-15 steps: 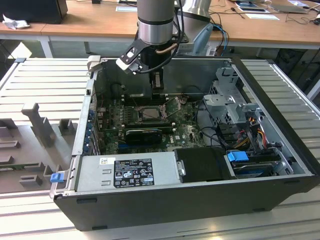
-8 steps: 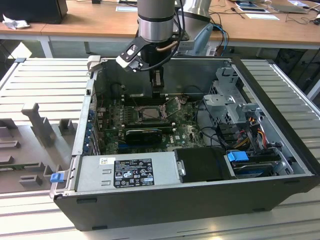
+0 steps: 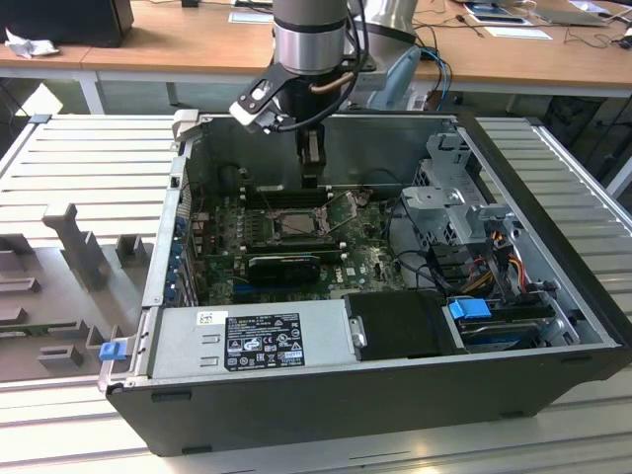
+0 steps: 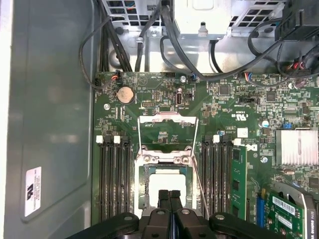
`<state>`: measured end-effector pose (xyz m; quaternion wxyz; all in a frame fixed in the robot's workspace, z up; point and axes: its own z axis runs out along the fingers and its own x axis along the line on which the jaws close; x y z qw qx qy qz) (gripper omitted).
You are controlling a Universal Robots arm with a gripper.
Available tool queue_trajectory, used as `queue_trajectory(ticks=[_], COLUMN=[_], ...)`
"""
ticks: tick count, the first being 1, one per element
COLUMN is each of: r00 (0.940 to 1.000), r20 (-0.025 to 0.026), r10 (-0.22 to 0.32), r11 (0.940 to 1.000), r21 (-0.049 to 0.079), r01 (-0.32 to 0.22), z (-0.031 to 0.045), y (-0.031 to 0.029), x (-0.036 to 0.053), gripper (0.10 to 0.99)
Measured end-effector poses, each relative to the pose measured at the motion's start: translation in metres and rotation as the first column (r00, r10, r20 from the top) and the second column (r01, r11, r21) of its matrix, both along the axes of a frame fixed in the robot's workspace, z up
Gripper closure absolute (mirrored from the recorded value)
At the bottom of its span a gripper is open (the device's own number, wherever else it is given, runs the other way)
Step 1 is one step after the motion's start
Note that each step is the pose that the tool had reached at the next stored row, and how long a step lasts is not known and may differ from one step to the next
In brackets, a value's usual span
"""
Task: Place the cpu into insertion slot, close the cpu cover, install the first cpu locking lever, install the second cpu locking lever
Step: 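Close the cpu cover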
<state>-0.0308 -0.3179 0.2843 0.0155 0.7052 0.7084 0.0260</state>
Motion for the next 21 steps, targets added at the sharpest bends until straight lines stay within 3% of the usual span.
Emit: queue_trajectory(ticks=[4, 9, 21], r00=[1.0, 1.0, 1.0], r20=[0.0001, 0.0, 0.0], r10=[0.0, 0.0, 0.0], r11=[1.0, 1.0, 1.0], r21=[0.0, 0.0, 0.0], r01=[0.0, 0.0, 0.0], z=[0.0052, 0.005, 0.0047], y=[0.0003, 0.0003, 0.0003], x=[0.0031, 0.0145, 0.0322], gripper=[0.98, 0.98, 0.98])
